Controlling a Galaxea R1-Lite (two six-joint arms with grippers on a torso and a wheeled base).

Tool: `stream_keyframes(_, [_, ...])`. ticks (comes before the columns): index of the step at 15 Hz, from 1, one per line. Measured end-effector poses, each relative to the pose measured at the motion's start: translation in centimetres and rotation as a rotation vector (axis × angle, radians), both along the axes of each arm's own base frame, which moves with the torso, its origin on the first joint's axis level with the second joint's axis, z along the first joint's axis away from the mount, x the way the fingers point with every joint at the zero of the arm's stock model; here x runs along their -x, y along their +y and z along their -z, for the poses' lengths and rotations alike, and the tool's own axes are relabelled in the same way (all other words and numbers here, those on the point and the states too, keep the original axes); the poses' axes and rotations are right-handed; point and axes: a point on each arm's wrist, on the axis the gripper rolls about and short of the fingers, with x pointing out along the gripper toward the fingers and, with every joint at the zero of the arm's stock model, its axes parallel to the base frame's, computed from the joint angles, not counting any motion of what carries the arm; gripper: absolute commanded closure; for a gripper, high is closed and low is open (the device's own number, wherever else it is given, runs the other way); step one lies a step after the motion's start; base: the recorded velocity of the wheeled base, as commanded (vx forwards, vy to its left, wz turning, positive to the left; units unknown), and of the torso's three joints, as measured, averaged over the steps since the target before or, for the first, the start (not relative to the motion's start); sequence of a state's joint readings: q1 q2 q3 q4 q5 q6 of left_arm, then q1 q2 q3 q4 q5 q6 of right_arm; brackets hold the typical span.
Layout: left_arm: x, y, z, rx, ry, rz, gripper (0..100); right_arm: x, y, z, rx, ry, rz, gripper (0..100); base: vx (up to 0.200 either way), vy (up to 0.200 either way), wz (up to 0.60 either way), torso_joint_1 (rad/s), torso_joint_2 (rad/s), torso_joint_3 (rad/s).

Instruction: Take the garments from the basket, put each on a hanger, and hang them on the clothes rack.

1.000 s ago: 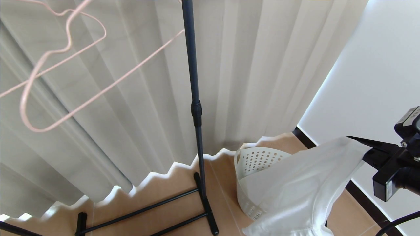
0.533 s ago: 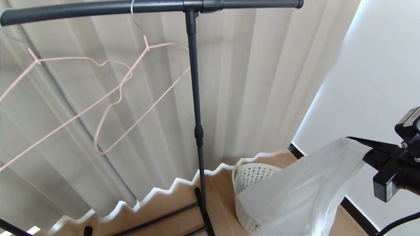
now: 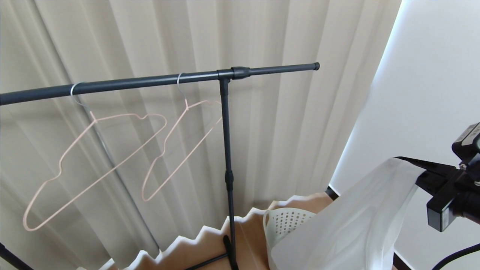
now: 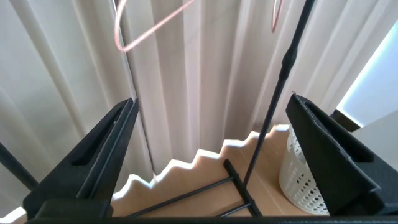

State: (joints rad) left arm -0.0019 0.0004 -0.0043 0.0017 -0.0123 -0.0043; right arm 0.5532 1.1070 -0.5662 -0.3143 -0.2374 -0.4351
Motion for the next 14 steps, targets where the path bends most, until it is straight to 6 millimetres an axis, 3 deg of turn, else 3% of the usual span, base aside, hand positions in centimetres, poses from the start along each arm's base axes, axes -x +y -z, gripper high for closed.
stream_keyframes(14, [0.0, 0.0, 0.01, 0.0, -0.001, -0.001, 0, 0.05, -0.02, 0.07, -0.001, 0.0, -0.002, 100, 0.0, 0.0, 0.0, 0.178, -0.41, -0.226])
